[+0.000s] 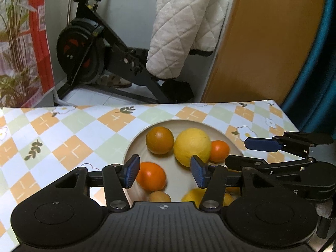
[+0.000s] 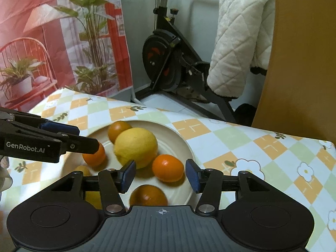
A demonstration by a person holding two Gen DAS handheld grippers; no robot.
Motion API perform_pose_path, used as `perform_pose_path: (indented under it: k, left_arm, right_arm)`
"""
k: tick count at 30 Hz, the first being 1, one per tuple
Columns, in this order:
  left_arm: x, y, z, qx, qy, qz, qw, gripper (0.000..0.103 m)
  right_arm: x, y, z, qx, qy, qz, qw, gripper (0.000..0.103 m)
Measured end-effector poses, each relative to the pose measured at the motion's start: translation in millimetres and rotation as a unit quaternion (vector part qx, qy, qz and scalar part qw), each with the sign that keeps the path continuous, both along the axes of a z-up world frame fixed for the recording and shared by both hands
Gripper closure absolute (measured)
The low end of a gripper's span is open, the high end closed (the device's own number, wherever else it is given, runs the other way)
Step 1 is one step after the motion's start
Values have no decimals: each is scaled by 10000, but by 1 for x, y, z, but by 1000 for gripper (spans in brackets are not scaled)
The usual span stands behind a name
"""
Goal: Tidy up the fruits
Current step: 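Move the left gripper to the green fruit beside the plate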
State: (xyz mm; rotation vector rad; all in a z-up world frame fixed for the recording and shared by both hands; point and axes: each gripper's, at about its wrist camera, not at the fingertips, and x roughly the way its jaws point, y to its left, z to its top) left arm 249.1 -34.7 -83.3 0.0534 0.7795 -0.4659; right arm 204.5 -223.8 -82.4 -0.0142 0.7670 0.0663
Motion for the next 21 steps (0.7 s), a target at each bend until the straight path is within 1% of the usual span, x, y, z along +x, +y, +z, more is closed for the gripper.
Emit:
perform_pose_path:
  k: [7,12,14,21]
  left_arm:
    - [-35,15,17,18,-136,13,9999,47]
    - [-66,33,21,-146,-190,81,9997,48]
    - [-78,38,21,-181,-207,92,9996,48]
    - [-109,50,16,-202,-230,88,9995,48]
  right_arm:
    - [-34,8,14,277,64,-167,9995,51]
    - [-60,23,18,351,87,-178,9992,50]
    - [-71,30,18,369,84,-182,9991,47]
    - [-99,45,6,647,255,-311,9971,47]
